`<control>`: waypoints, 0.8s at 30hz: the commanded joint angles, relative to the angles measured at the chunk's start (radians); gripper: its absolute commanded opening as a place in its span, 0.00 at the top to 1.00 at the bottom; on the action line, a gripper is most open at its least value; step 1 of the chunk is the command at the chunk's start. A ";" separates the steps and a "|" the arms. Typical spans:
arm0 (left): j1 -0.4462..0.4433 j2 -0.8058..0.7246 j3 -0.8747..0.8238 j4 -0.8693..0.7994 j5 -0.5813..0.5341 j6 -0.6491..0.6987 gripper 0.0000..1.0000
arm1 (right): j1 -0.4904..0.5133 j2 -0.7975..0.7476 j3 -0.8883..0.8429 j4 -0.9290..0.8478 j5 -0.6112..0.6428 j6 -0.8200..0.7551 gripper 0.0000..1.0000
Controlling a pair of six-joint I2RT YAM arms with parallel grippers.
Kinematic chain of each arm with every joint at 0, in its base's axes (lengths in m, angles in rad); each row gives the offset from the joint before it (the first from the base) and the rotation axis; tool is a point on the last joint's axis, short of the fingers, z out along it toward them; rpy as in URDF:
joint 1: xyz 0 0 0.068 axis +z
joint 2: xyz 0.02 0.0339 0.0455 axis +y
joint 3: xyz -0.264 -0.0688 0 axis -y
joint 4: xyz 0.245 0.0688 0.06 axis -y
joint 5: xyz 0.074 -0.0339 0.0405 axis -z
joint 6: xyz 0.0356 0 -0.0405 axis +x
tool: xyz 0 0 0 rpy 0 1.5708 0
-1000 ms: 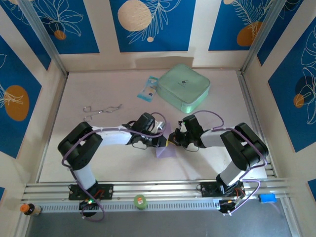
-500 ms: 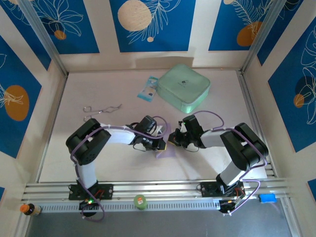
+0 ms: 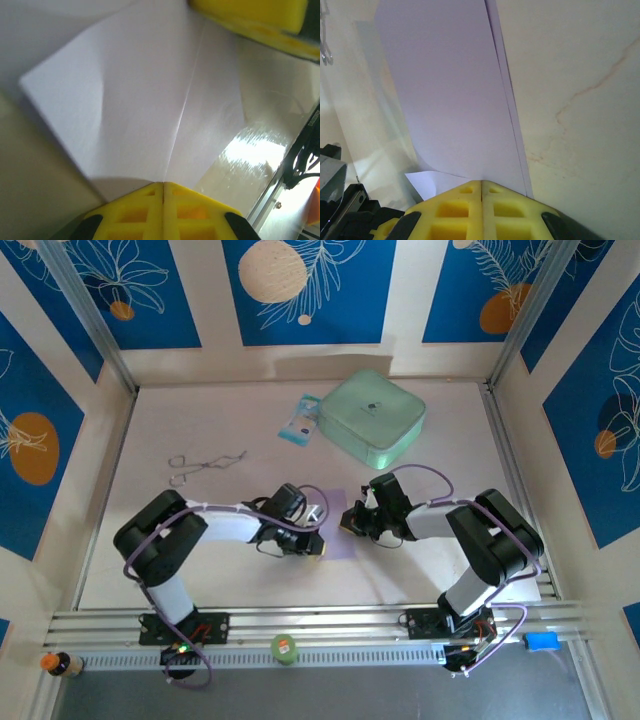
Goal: Fold a paper plane with a square sheet of paper (pick it up from the middle)
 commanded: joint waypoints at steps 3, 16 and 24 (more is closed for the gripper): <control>0.002 -0.049 -0.070 -0.114 -0.030 0.028 0.97 | -0.002 0.001 -0.035 -0.089 0.049 0.004 1.00; 0.002 -0.160 -0.023 -0.083 -0.024 0.029 0.98 | -0.002 -0.006 -0.031 -0.078 0.034 0.004 1.00; 0.002 -0.036 0.081 -0.080 -0.042 0.027 0.93 | -0.002 -0.012 -0.029 -0.069 0.029 0.005 1.00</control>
